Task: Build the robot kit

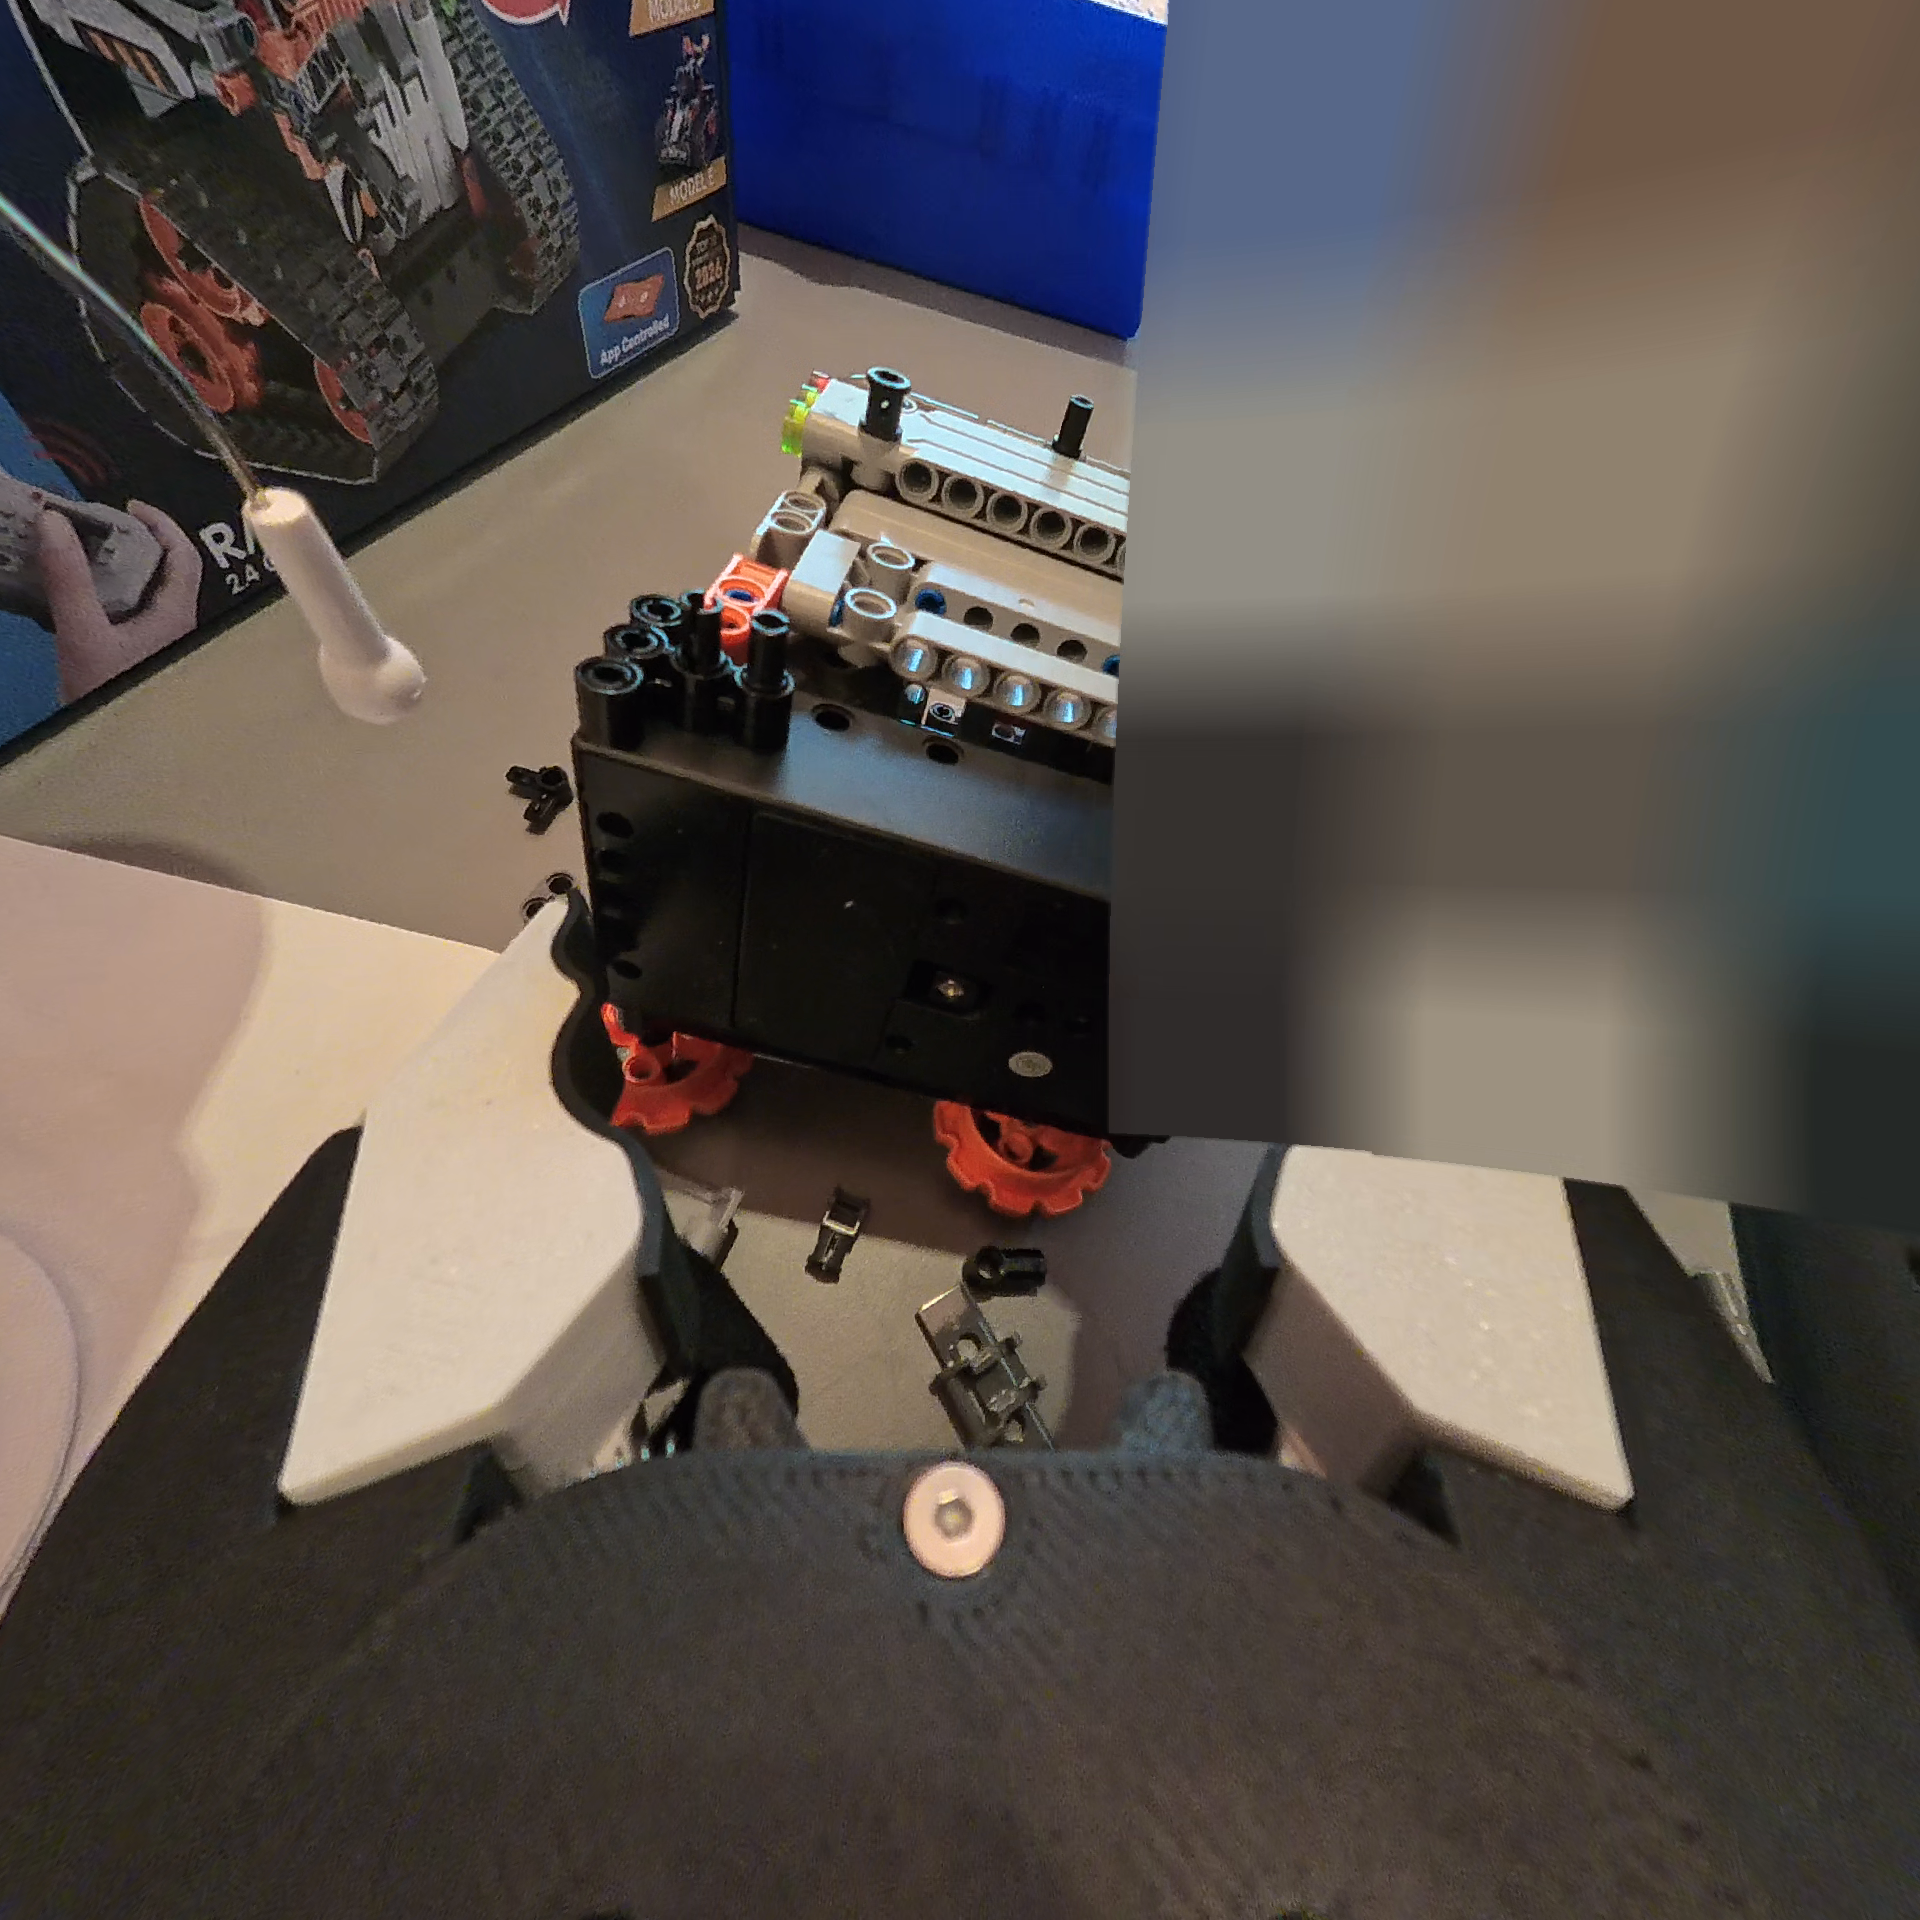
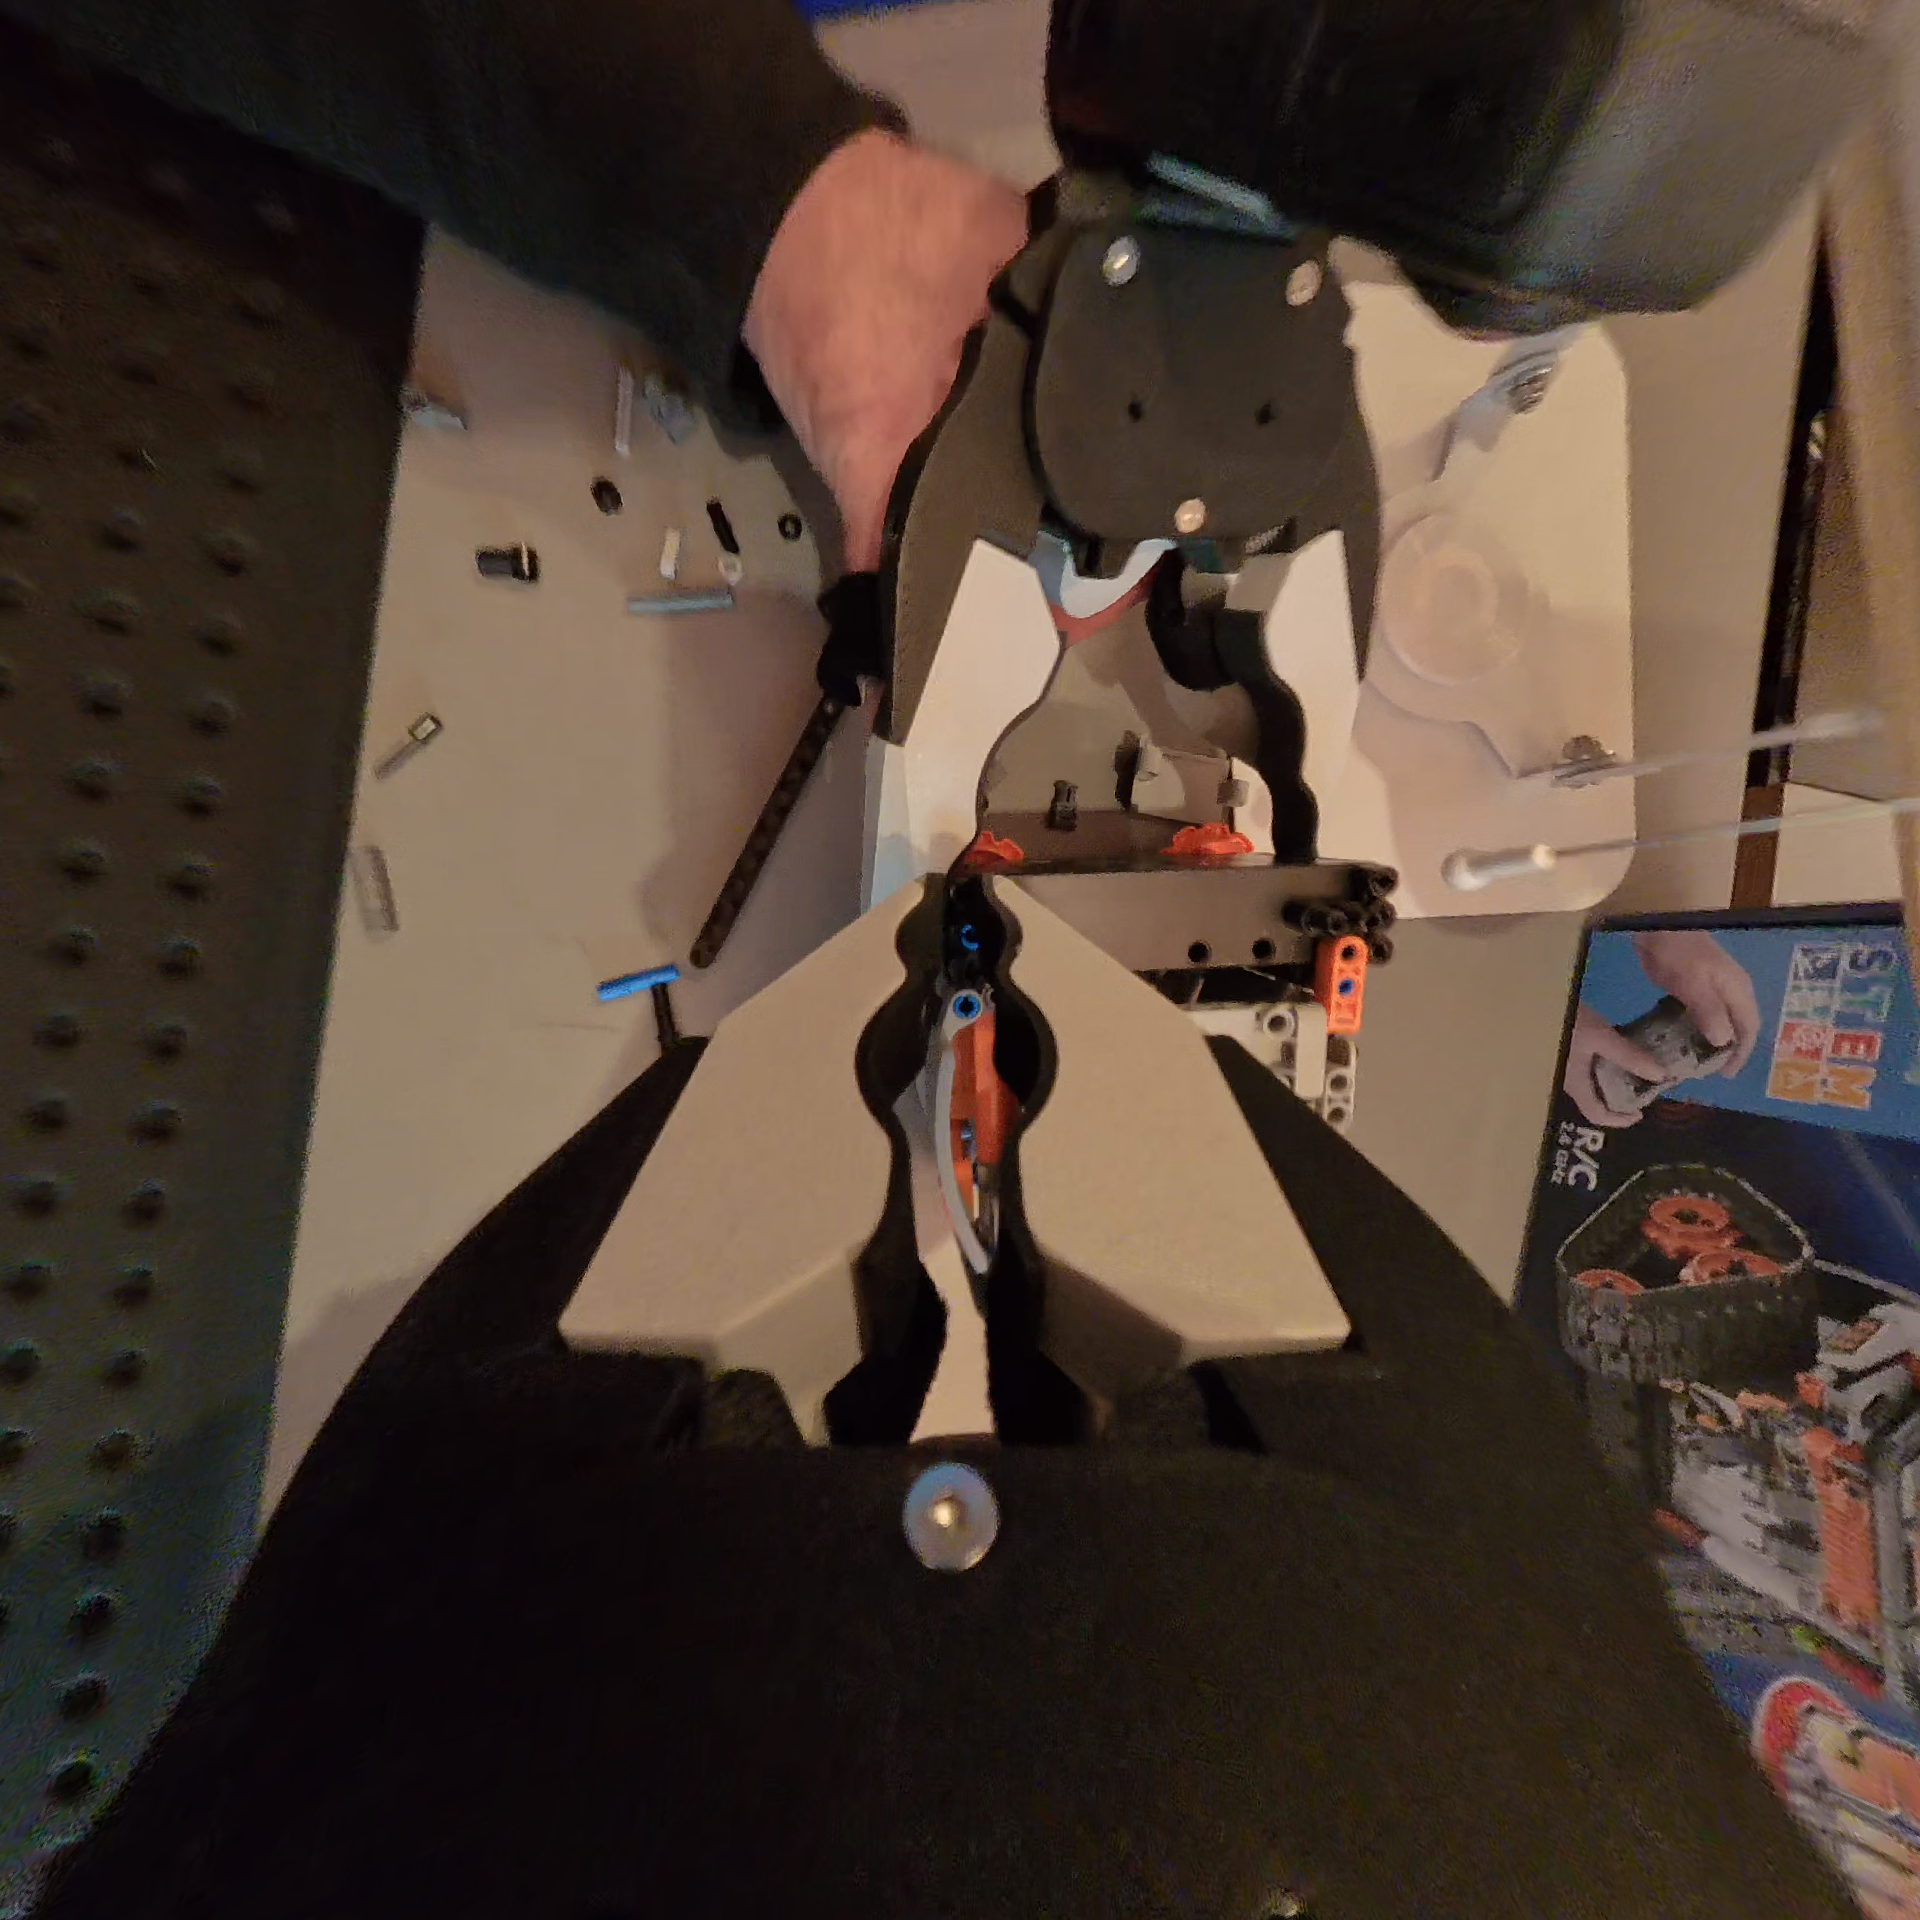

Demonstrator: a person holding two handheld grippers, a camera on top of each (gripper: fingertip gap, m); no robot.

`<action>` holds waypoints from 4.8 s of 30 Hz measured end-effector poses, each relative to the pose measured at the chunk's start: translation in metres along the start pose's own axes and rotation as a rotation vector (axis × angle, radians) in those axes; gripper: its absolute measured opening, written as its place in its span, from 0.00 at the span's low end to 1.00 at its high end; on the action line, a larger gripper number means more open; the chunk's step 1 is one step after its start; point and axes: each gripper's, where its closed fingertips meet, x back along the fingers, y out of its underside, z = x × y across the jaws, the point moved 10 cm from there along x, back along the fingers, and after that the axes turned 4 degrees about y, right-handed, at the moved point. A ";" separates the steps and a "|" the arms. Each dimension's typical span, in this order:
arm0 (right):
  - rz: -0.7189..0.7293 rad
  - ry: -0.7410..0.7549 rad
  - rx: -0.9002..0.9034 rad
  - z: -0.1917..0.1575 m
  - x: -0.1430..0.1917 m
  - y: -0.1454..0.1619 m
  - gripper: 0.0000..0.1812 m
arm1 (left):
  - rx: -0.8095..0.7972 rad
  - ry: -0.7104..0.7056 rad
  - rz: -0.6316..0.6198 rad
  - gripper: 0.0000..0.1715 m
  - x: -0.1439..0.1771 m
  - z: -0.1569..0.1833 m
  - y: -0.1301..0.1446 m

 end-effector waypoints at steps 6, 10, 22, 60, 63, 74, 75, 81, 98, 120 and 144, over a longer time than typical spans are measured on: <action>0.009 -0.016 -0.088 0.003 0.002 0.017 0.01 | 0.001 0.002 -0.003 0.77 0.000 0.000 0.000; -0.006 -0.017 -0.081 0.003 -0.003 0.018 0.01 | 0.001 0.001 -0.002 0.77 -0.001 0.000 0.000; -0.139 -0.056 0.013 0.003 -0.007 0.008 0.01 | -0.010 -0.014 0.007 0.76 -0.002 0.002 -0.001; 0.081 0.040 -0.178 0.000 0.005 0.026 0.05 | -0.040 0.005 -0.018 0.73 0.018 -0.002 -0.004; 0.109 0.036 -0.196 -0.002 0.002 0.024 0.06 | -0.047 0.033 0.003 0.72 0.021 0.001 -0.007; 0.145 0.067 -0.243 -0.005 -0.015 0.021 0.04 | -0.099 0.055 -0.020 0.80 0.020 -0.004 -0.001; 0.154 0.059 -0.253 -0.004 -0.015 0.022 0.03 | -0.115 0.052 -0.049 0.81 0.016 -0.005 0.001; 0.192 -0.072 -0.308 0.002 -0.012 0.030 0.02 | -0.110 0.089 -0.090 0.83 0.004 -0.009 -0.001; 0.323 -0.135 -0.458 0.040 0.028 0.044 0.04 | 0.296 0.286 0.018 0.76 -0.004 -0.012 -0.016; 0.235 -0.022 -0.534 0.031 0.021 0.038 0.06 | 0.349 0.252 0.014 0.76 -0.006 -0.011 -0.019; 0.142 0.179 -0.373 0.016 0.027 0.027 0.07 | 0.302 0.188 -0.020 0.76 -0.009 -0.006 -0.021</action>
